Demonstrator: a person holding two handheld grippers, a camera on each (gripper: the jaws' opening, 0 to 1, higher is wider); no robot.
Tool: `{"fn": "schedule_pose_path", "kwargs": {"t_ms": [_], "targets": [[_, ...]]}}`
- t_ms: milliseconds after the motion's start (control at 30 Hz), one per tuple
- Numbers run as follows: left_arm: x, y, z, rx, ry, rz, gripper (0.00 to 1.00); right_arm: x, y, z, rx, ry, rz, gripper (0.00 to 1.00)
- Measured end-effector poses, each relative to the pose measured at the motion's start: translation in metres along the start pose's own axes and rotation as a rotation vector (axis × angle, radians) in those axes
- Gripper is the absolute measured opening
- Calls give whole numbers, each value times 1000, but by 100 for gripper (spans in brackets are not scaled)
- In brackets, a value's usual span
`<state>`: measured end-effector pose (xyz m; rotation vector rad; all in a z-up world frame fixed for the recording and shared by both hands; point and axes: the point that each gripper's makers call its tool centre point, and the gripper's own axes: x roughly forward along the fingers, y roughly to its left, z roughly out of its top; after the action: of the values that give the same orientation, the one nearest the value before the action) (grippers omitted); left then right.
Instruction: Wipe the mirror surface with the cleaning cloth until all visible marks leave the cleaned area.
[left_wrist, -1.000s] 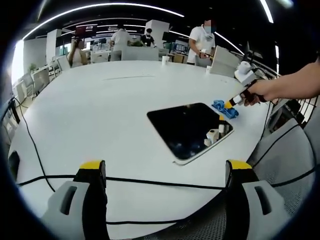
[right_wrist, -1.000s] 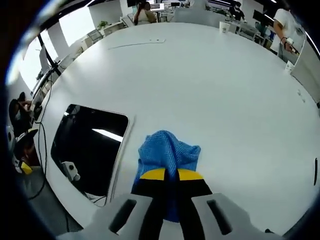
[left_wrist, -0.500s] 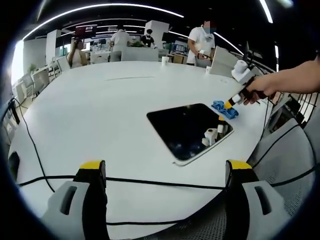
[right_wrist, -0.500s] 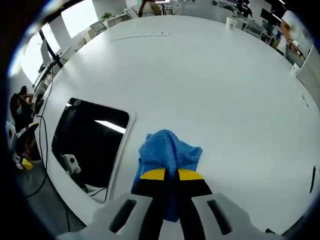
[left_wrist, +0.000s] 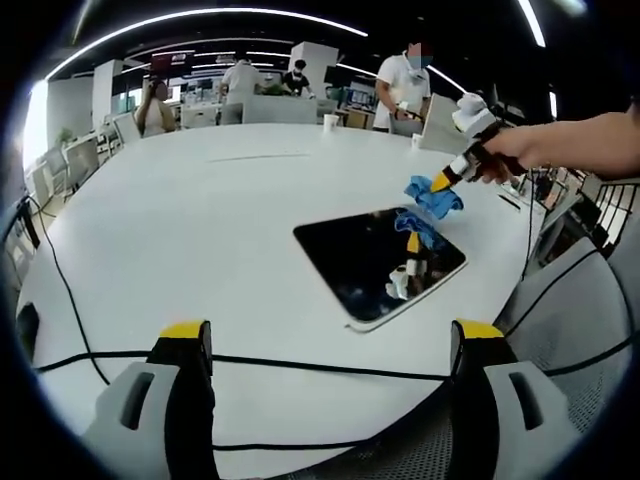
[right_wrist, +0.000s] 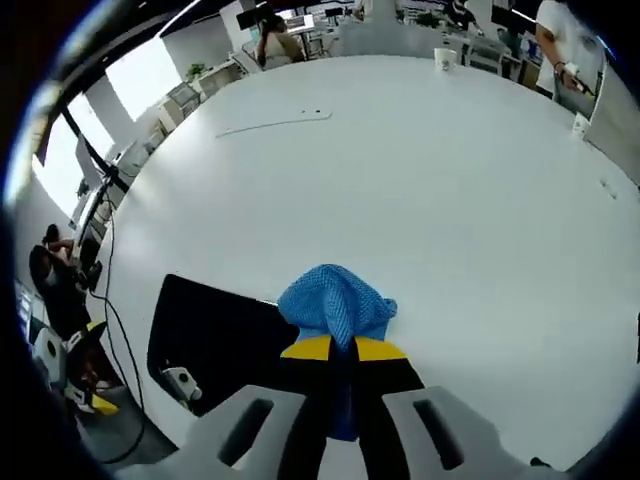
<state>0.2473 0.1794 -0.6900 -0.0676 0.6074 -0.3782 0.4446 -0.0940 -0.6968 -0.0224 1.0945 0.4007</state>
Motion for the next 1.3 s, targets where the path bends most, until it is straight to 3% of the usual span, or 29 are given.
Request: {"fn": "schedule_pose_path", "kwargs": {"t_ms": [100,267,367,433,567,700,1300], "targets": [[0,-1,0,1,2,-3,98,10,8,5,47,2,22,1],[1,-1,-1,4,8,-7,98,24,24,0,53,25,39,1],[1,-2,-1,1,8,-10,98,34,24,-2,49,23,-14,2],[1,-2,-2,2,9,-11,98,38,26,-2,9,21,-23,2],[1,-2,-2,0,11,-12,98,46,30,-9,52,44,-36,1],[1,-1,-3,0,12,-11,98,52,35,-18,13,74,-41,1],[1,-2,-1,-8,2,-13,98,44,46,-20,15,90,-41,1]]}}
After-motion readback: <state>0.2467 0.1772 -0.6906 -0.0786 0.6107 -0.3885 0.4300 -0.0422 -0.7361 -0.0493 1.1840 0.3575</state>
